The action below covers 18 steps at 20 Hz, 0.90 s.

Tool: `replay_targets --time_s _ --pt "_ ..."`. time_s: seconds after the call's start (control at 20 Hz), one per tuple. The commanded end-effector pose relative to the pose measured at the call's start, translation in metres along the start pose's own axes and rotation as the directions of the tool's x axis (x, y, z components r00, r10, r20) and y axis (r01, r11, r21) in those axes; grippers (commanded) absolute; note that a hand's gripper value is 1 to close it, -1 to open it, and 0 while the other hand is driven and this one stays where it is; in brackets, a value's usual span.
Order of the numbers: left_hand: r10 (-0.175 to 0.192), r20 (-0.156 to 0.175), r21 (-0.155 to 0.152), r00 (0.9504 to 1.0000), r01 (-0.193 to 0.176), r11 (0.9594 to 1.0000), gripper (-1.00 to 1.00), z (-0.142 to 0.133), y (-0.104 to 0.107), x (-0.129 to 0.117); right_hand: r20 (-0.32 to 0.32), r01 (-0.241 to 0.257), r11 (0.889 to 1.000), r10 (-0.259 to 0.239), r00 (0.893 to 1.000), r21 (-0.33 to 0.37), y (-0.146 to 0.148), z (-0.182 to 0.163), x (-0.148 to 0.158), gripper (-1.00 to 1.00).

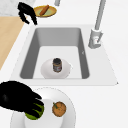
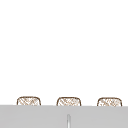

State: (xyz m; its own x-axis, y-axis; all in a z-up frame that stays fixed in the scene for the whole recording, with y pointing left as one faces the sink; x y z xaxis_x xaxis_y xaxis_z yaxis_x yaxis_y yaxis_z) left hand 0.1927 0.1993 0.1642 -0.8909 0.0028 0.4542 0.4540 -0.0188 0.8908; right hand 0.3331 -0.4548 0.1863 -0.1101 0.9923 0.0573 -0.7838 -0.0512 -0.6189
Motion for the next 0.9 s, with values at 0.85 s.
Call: replay_targets --time_s 0.85 --pt "0.0 0.0 0.0 1.0 0.0 1.0 0.0 0.0 0.0 0.0 0.01 0.008 1.0 -0.008 1.0 -0.018 0.013 -0.008 0.014 -1.0"
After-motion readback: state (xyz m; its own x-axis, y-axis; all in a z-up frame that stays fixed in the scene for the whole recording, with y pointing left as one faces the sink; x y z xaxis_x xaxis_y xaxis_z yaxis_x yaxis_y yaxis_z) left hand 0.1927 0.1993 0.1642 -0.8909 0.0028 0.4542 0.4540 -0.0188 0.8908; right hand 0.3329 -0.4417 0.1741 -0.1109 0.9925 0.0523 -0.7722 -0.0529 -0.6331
